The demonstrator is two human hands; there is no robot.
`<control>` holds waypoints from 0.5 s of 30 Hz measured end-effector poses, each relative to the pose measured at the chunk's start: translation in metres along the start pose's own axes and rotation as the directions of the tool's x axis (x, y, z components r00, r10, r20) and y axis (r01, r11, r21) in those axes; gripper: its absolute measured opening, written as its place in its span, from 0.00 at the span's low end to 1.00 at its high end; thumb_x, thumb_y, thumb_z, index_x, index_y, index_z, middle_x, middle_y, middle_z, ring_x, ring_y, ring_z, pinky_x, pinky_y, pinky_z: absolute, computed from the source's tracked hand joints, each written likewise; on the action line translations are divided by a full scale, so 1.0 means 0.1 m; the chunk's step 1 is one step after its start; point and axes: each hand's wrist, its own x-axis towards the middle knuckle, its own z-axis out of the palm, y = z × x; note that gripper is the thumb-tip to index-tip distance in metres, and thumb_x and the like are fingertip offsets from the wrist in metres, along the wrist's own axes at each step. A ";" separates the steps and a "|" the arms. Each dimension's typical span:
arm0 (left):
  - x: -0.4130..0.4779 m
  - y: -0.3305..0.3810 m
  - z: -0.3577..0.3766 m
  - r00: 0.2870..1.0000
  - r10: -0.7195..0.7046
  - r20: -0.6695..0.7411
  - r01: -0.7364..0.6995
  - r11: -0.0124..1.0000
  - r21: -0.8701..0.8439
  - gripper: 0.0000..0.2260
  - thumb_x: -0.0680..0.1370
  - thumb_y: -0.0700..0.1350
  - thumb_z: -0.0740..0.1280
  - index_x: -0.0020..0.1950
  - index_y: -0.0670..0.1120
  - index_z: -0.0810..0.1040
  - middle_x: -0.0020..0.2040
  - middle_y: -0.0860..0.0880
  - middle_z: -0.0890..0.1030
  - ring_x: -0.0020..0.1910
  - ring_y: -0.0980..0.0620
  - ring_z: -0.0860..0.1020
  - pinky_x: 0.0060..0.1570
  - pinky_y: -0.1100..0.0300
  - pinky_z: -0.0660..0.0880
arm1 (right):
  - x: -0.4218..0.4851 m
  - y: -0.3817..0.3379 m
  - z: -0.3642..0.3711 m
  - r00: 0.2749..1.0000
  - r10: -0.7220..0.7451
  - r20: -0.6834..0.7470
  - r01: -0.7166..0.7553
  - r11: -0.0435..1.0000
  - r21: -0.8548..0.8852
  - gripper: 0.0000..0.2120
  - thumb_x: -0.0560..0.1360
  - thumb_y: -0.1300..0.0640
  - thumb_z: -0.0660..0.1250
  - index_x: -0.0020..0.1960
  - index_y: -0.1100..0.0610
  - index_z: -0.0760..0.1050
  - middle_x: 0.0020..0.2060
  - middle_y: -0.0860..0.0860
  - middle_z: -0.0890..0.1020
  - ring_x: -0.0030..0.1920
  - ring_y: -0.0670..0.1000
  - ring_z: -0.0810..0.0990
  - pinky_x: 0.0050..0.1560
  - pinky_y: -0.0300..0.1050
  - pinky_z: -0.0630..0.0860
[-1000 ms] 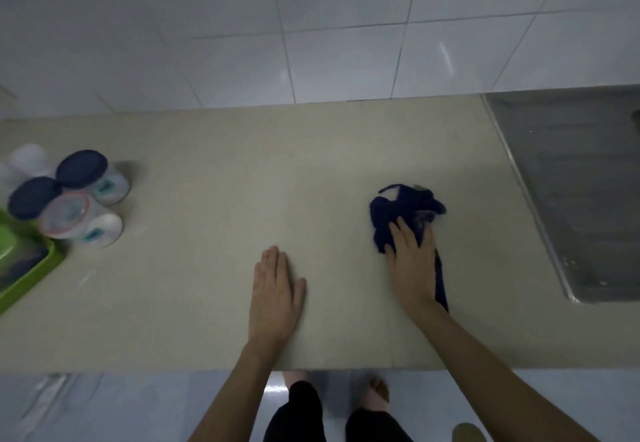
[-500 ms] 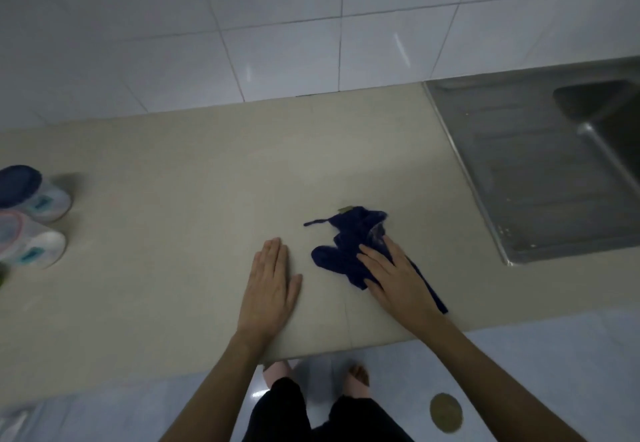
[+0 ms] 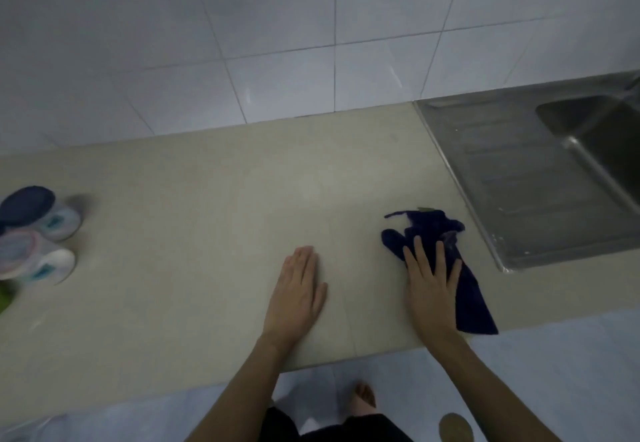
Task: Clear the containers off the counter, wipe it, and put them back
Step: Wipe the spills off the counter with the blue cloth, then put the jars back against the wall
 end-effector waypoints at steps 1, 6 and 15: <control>0.00 -0.06 -0.04 1.000 -0.022 -0.009 0.022 1.000 -0.010 0.26 0.80 0.53 0.53 0.73 0.37 0.64 0.74 0.40 0.65 0.74 0.43 0.62 0.74 0.52 0.50 | 0.00 -0.15 -0.01 0.998 -0.064 -0.016 0.064 0.998 0.007 0.27 0.72 0.65 0.62 0.71 0.58 0.65 0.73 0.56 0.66 0.73 0.64 0.59 0.71 0.67 0.47; -0.16 -0.60 -0.23 0.995 -0.092 -0.048 0.090 0.995 -0.045 0.26 0.80 0.54 0.55 0.71 0.37 0.68 0.72 0.40 0.69 0.72 0.42 0.66 0.73 0.52 0.52 | 0.07 -1.09 0.03 0.946 -0.323 -0.016 0.320 0.926 0.200 0.21 0.74 0.58 0.53 0.66 0.57 0.69 0.69 0.57 0.72 0.69 0.57 0.62 0.71 0.53 0.52; -0.82 -2.56 -0.90 0.889 -0.401 -0.223 0.365 0.912 -0.186 0.27 0.80 0.56 0.52 0.72 0.39 0.66 0.73 0.41 0.67 0.74 0.44 0.62 0.75 0.56 0.48 | 0.32 -3.35 0.21 0.784 -0.620 0.012 0.569 0.727 0.384 0.22 0.73 0.52 0.58 0.66 0.54 0.70 0.70 0.51 0.71 0.70 0.55 0.67 0.69 0.51 0.59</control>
